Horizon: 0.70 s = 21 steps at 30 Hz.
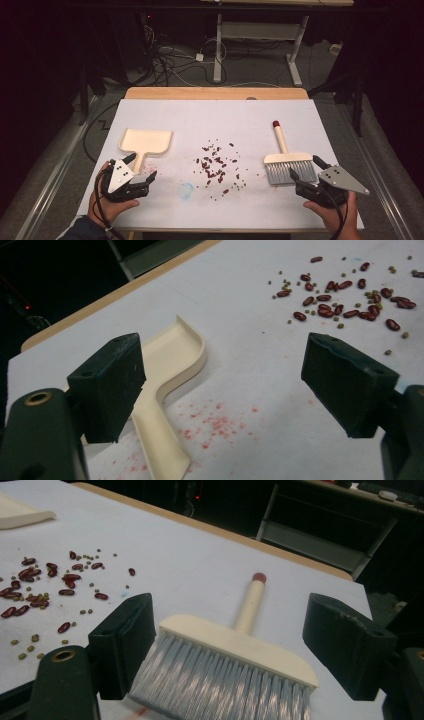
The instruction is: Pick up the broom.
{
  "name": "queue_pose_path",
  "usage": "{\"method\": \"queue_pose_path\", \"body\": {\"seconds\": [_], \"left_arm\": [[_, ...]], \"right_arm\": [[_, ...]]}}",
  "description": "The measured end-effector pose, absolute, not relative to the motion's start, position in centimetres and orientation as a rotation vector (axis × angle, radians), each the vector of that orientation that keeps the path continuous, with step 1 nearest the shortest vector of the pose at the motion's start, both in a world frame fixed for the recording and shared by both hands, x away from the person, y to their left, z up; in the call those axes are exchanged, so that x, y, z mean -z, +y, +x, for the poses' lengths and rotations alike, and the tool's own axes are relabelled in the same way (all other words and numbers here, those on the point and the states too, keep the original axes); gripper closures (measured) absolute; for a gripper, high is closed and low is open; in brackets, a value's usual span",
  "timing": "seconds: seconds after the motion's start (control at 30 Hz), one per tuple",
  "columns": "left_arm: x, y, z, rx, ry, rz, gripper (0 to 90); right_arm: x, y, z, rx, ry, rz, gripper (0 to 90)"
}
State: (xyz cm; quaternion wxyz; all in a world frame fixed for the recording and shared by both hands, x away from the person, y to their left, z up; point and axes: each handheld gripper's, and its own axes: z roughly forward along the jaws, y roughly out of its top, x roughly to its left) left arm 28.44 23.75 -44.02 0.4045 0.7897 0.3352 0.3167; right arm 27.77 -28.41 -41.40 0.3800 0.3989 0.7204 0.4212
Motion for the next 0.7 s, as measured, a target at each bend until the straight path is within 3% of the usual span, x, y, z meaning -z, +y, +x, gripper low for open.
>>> {"method": "queue_pose_path", "body": {"seconds": [0.37,0.57,0.7], "left_arm": [[44.5,23.4,28.4,-0.798,0.825,2.026,19.6],[44.5,23.3,28.4,-0.801,0.826,2.034,19.6],[44.6,23.4,28.6,-0.793,0.834,2.037,19.6]], "right_arm": [[41.2,-28.6,29.5,-0.977,1.89,1.041,21.5],[40.2,-28.5,33.5,-0.833,1.997,1.14,27.3],[39.9,-28.2,37.6,-0.776,2.069,1.261,25.4]]}}
